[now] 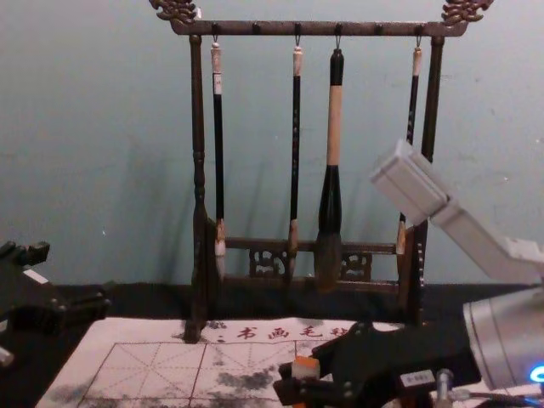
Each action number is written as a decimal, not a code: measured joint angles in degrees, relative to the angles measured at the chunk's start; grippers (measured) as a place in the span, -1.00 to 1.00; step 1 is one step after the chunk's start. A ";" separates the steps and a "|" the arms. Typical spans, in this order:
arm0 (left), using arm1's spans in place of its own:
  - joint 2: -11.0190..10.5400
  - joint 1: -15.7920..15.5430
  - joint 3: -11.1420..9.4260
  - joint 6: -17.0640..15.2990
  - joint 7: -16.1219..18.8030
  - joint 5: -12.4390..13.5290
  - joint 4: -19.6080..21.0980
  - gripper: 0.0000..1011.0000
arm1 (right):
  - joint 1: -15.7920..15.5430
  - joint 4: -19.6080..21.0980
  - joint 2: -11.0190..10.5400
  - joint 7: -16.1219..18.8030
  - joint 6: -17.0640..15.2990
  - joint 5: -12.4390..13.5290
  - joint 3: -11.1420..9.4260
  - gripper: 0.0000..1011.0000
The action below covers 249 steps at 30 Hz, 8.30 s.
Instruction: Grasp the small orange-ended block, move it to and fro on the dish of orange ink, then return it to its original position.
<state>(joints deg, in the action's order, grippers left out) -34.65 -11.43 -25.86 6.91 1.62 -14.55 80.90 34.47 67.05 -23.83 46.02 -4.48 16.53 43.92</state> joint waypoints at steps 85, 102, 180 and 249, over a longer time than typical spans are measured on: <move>0.00 0.00 0.00 0.00 0.00 0.00 0.00 0.98 | -23.26 24.97 -4.58 -24.32 -15.39 6.23 -20.21 -0.76; 0.00 0.00 0.00 0.00 0.00 0.01 0.00 0.98 | -23.29 24.00 -3.38 -25.12 -15.62 5.86 -20.28 -0.76; 0.00 0.00 0.00 0.00 0.00 0.00 0.00 0.98 | -22.50 19.74 -1.32 -24.55 -15.46 2.46 -19.03 0.87; 0.00 0.00 0.00 0.00 0.00 0.00 0.00 0.98 | -32.05 16.39 3.61 -48.34 11.73 -19.09 -25.66 0.98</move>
<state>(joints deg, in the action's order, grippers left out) -34.65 -11.43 -25.86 6.91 1.62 -14.55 80.90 2.42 83.45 -20.22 -2.32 7.25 -2.56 18.26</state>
